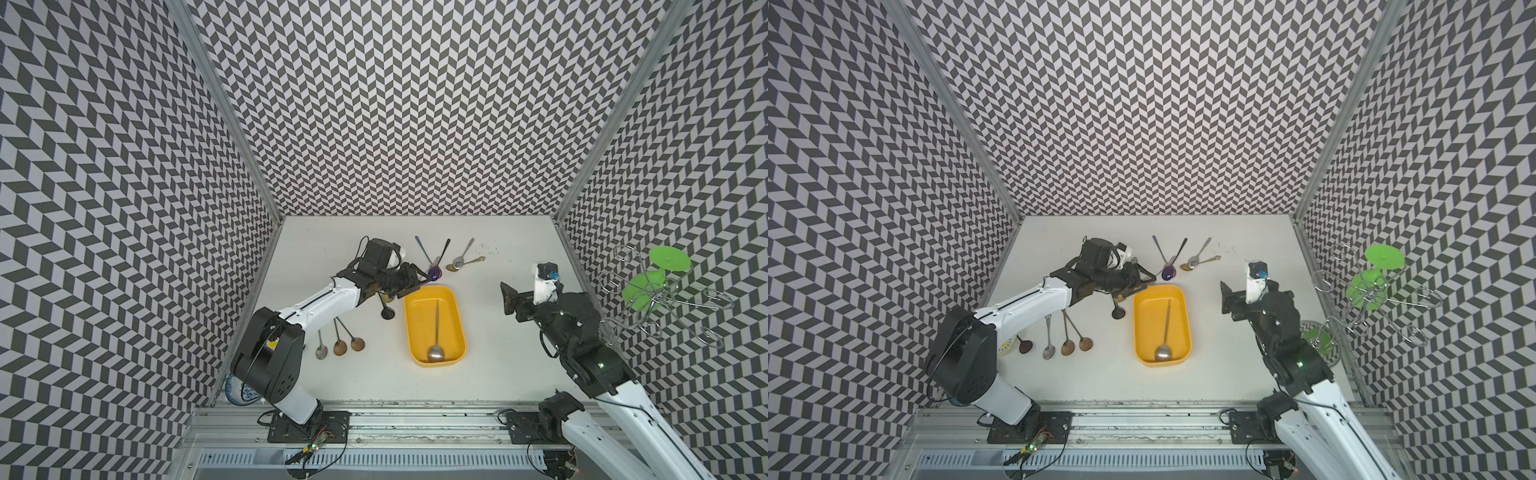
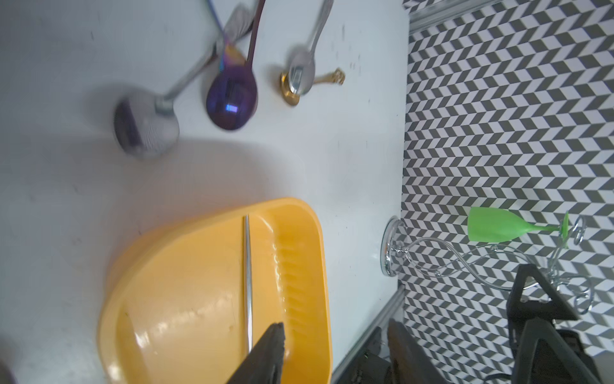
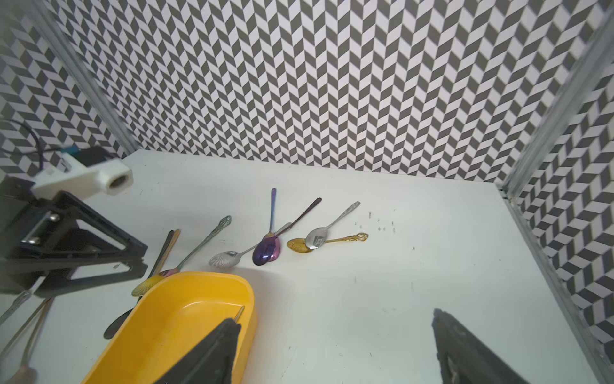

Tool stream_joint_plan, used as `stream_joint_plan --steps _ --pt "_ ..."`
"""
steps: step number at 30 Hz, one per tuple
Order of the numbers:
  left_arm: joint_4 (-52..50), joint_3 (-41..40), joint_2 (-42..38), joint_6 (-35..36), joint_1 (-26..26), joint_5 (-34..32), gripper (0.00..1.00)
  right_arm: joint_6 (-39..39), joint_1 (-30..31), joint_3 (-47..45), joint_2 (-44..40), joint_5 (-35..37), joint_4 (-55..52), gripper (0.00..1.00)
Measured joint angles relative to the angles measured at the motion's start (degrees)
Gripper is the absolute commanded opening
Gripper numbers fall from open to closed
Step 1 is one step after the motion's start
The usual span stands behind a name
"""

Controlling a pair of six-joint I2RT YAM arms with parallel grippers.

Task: Put the spoon into the storage box
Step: Place the spoon in the storage box, then adjust the storage box at the center of the board.

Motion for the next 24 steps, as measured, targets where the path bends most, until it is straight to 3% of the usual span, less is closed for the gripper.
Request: stream_joint_plan --steps 4,10,22,24 --pt "-0.63 0.83 -3.52 7.15 2.32 -2.05 0.66 5.55 0.00 3.39 7.93 -3.91 -1.64 0.89" --pt "-0.79 -0.44 -7.74 15.10 8.46 -3.17 0.81 12.96 0.35 3.45 12.74 -9.84 -3.56 0.88" --pt "-0.70 -8.07 -16.48 24.04 21.46 -4.79 0.86 18.91 5.03 3.93 27.87 -15.39 -3.89 0.77" --pt "-0.42 -8.22 -17.22 25.18 22.71 -5.18 0.91 19.54 5.97 4.50 30.86 -15.67 -3.89 0.74"
